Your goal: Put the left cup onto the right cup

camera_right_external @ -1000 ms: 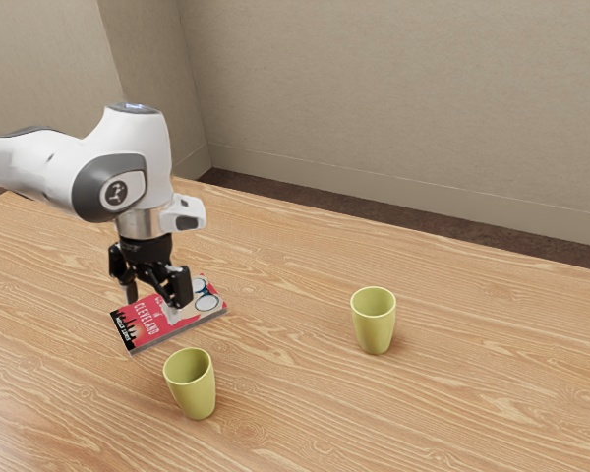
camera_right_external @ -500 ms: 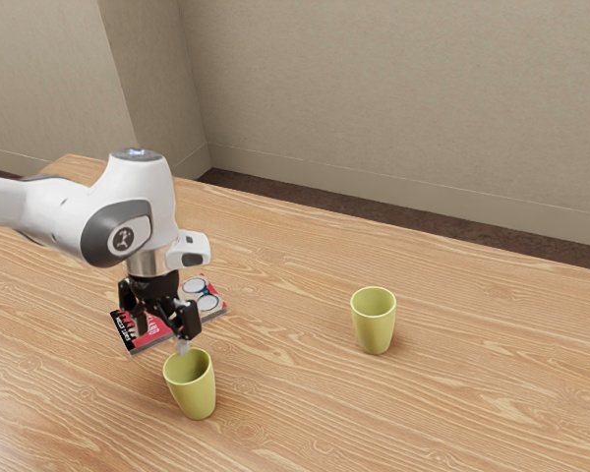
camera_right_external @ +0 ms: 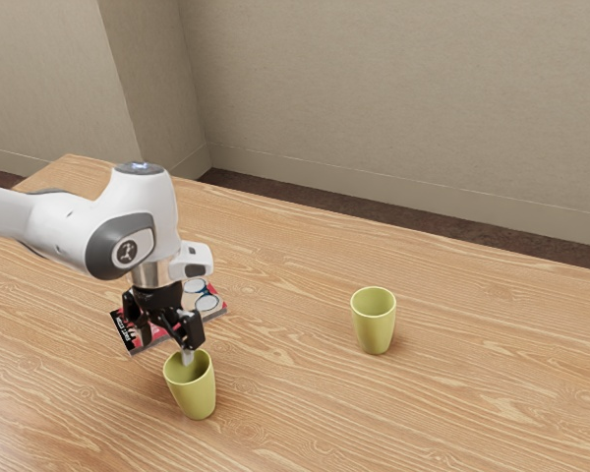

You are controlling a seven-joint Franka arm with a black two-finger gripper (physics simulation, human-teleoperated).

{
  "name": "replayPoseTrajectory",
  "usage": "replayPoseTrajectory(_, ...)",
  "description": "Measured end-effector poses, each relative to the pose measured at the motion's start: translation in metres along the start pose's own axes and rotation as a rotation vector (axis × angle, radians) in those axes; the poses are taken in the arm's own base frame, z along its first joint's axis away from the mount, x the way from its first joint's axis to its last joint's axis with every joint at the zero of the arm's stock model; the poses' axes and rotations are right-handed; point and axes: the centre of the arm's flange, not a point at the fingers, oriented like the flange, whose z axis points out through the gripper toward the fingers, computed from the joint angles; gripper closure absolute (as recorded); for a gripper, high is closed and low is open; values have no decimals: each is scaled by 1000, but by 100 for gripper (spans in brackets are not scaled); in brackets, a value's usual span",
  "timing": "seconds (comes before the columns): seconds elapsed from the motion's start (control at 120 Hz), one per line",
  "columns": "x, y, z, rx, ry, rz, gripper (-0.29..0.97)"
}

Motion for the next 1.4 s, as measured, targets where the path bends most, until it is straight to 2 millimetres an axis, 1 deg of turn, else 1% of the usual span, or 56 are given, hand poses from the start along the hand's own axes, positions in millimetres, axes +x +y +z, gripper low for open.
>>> replayPoseTrajectory(0.267, 4, 1, 20, -7, -32, 2, 0)
replayPoseTrajectory(0.317, 5, 1, 20, -8, -29, 2, 9)
replayPoseTrajectory(0.45, 7, 1, 19, -8, -21, 0, 43)
replayPoseTrajectory(0.542, 7, 2, 18, -7, -18, -1, 58)
replayPoseTrajectory(0.65, 8, 4, 17, -3, -15, 2, 68)
replayPoseTrajectory(0.783, 9, 7, 15, 2, -11, 8, 73)
replayPoseTrajectory(0.875, 11, 11, 10, 5, -2, 14, 75)
replayPoseTrajectory(0.933, 15, 14, 4, 8, 9, 19, 76)
replayPoseTrajectory(1.025, 25, 19, -17, 11, 40, 27, 77)
replayPoseTrajectory(1.117, 39, 25, -51, 13, 79, 35, 78)
replayPoseTrajectory(1.225, 52, 32, -84, 13, 110, 44, 78)
replayPoseTrajectory(1.275, 62, 36, -96, 10, 117, 50, 78)
replayPoseTrajectory(1.35, 76, 42, -108, 6, 116, 58, 78)
replayPoseTrajectory(1.4, 88, 44, -118, 1, 120, 62, 78)
